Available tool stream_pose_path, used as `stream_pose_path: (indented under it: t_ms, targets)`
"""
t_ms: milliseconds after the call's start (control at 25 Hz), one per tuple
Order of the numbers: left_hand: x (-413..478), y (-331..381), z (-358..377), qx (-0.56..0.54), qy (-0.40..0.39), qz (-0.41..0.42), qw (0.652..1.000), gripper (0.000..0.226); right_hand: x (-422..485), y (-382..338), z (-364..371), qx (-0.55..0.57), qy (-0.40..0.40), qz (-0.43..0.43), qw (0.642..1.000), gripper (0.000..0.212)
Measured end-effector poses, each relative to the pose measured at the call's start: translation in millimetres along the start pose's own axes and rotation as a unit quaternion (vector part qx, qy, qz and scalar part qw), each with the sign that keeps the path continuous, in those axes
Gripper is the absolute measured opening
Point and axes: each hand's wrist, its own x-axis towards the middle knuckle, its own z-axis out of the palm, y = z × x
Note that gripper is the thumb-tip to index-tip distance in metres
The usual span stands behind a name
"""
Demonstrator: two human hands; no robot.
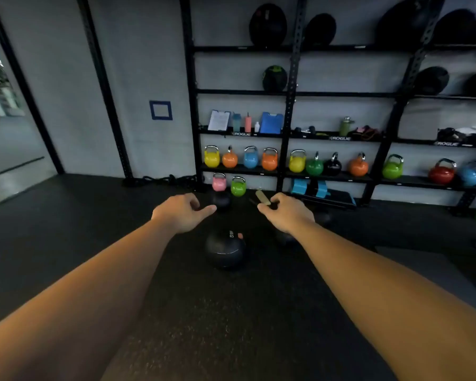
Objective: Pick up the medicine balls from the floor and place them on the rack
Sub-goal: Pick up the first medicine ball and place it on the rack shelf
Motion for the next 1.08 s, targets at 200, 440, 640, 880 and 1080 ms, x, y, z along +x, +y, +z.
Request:
stream_pose_path:
  t_ms: [200, 440, 640, 880, 1080]
  targets:
    - [109, -26, -13, 0.051, -0.023, -0.006, 0.998, 0.073, 91, -48, 37, -0.028, -0.029, 0.008, 0.999, 0.063]
    - [228, -53, 42, 0.056, -0.075, -0.01, 0.996, 0.068, 201, -57, 112, -0.055, -0.075, -0.006, 0.996, 0.063]
    - [354, -73, 91, 0.049, -0.098, -0.037, 0.993, 0.072, 324, -28, 182, -0.05, -0.103, -0.004, 0.993, 0.064]
    - [505, -81, 131, 0.028, -0.119, -0.082, 0.989, 0.08, 495, -1, 227, -0.055, -0.164, -0.014, 0.985, 0.069]
    - [628, -110, 181, 0.012, -0.133, -0.099, 0.986, 0.077, 627, 7, 290, -0.044, -0.19, 0.001, 0.981, 0.07]
